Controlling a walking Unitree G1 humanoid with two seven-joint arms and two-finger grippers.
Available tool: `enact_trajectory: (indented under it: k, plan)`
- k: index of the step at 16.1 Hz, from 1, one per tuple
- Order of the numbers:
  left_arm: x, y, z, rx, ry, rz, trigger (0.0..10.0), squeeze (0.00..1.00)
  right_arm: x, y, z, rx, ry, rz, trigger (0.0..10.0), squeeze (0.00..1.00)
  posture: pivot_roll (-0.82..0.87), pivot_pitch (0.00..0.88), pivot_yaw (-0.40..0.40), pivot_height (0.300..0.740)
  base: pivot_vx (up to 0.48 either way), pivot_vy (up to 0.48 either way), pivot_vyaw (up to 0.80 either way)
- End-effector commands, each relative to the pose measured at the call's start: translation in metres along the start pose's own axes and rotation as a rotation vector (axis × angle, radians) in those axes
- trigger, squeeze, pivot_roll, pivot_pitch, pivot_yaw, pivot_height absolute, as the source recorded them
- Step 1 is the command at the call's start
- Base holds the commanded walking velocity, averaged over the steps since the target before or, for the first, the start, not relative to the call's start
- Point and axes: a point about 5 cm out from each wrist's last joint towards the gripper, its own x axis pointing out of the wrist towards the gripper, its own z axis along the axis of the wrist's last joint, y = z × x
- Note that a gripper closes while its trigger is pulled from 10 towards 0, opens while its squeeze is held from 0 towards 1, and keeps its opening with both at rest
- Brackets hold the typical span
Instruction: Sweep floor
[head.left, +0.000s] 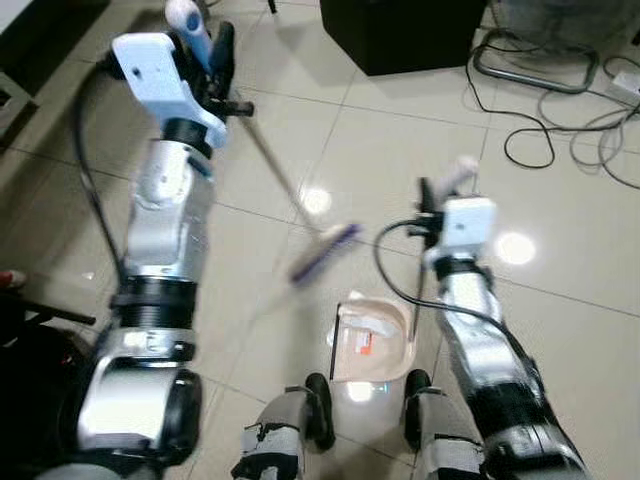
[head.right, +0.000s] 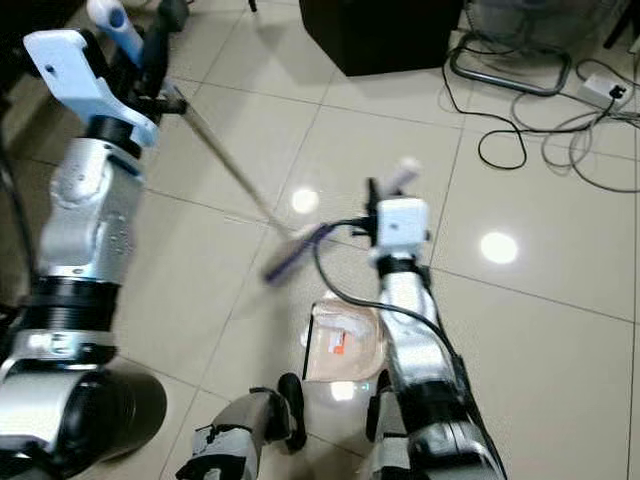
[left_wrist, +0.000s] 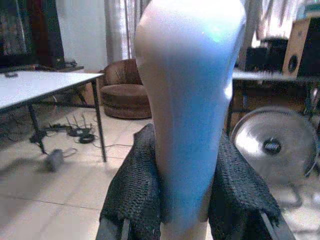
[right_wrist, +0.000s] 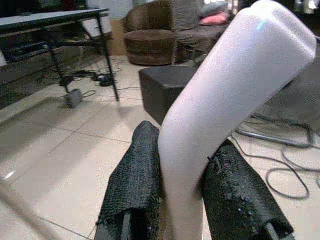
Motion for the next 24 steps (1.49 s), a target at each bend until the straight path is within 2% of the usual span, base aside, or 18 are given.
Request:
enact_trajectory:
  k: [1, 2, 3, 4, 5, 6, 7, 8, 9, 12, 13, 14, 17, 20, 24]
  plan:
    - [-0.006, 0.006, -0.009, 0.058, 0.052, -0.010, 10.0, 0.00, -0.008, -0.005, -0.008, -0.006, 0.051, -0.021, 10.0, 0.00, 0.04, 0.170, 0.141, 0.740, 0.000, 0.000, 0.00]
    - [-0.011, 0.010, -0.022, 0.087, 0.139, -0.004, 10.0, 0.00, -0.007, -0.011, -0.006, -0.002, 0.052, -0.044, 10.0, 0.00, 0.02, 0.144, 0.141, 0.740, 0.000, 0.000, 0.00]
    - [-0.018, 0.014, -0.037, 0.084, 0.232, 0.016, 10.0, 0.00, -0.005, -0.018, -0.001, 0.005, 0.049, -0.076, 10.0, 0.00, 0.00, 0.145, 0.135, 0.740, 0.000, 0.000, 0.00]
    - [-0.025, 0.015, -0.044, 0.118, 0.263, 0.007, 10.0, 0.00, -0.005, -0.021, 0.003, 0.016, 0.042, -0.094, 10.0, 0.00, 0.00, 0.145, 0.135, 0.740, 0.000, 0.000, 0.00]
    - [-0.040, 0.017, -0.059, 0.156, 0.321, -0.009, 10.0, 0.00, -0.004, -0.027, 0.013, 0.027, 0.024, -0.111, 10.0, 0.00, -0.02, 0.092, 0.123, 0.740, 0.000, 0.000, 0.00]
    - [-0.047, 0.018, -0.065, 0.184, 0.342, -0.010, 10.0, 0.00, -0.005, -0.030, 0.018, 0.028, 0.016, -0.112, 10.0, 0.00, -0.03, 0.076, 0.117, 0.740, 0.000, 0.000, 0.00]
    - [-0.061, 0.022, -0.072, 0.180, 0.378, 0.025, 10.0, 0.00, -0.007, -0.033, 0.029, 0.025, 0.003, -0.083, 10.0, 0.00, -0.03, 0.068, 0.108, 0.740, 0.000, 0.000, 0.00]
    - [-0.066, 0.024, -0.073, 0.171, 0.388, 0.046, 10.0, 0.00, -0.008, -0.033, 0.033, 0.025, -0.002, -0.067, 10.0, 0.00, -0.03, 0.068, 0.108, 0.740, 0.000, 0.000, 0.00]
    - [-0.079, 0.025, -0.076, 0.149, 0.410, 0.045, 10.0, 0.00, -0.009, -0.034, 0.041, 0.029, 0.002, -0.038, 10.0, 0.00, -0.05, 0.041, 0.102, 0.740, 0.000, 0.000, 0.00]
    - [-0.101, 0.024, -0.080, 0.115, 0.443, 0.020, 10.0, 0.00, -0.010, -0.034, 0.053, 0.015, 0.022, 0.012, 10.0, 0.00, -0.05, 0.035, 0.098, 0.740, 0.000, 0.000, 0.00]
    - [-0.117, 0.013, -0.080, 0.105, 0.459, 0.010, 10.0, 0.00, -0.006, -0.037, 0.070, 0.072, 0.011, 0.014, 10.0, 0.00, -0.03, 0.015, 0.069, 0.740, 0.000, 0.000, 0.00]
    - [-0.122, 0.008, -0.078, 0.102, 0.460, -0.001, 10.0, 0.00, -0.005, -0.036, 0.075, 0.088, 0.010, 0.022, 10.0, 0.00, -0.03, 0.015, 0.069, 0.740, 0.000, 0.000, 0.00]
    - [-0.130, -0.001, -0.075, 0.084, 0.478, -0.023, 10.0, 0.00, -0.003, -0.035, 0.082, 0.111, 0.020, 0.050, 10.0, 0.00, -0.01, 0.014, 0.051, 0.740, 0.000, 0.000, 0.00]
    - [-0.122, -0.013, -0.074, 0.103, 0.480, -0.039, 10.0, 0.00, -0.002, -0.040, 0.086, 0.095, 0.061, 0.018, 10.0, 0.00, -0.02, 0.013, 0.047, 0.740, 0.000, 0.000, 0.00]
    - [-0.125, -0.017, -0.069, 0.084, 0.486, -0.056, 10.0, 0.00, -0.001, -0.040, 0.097, 0.104, 0.056, 0.016, 10.0, 0.00, -0.02, 0.015, 0.052, 0.740, 0.000, 0.000, 0.00]
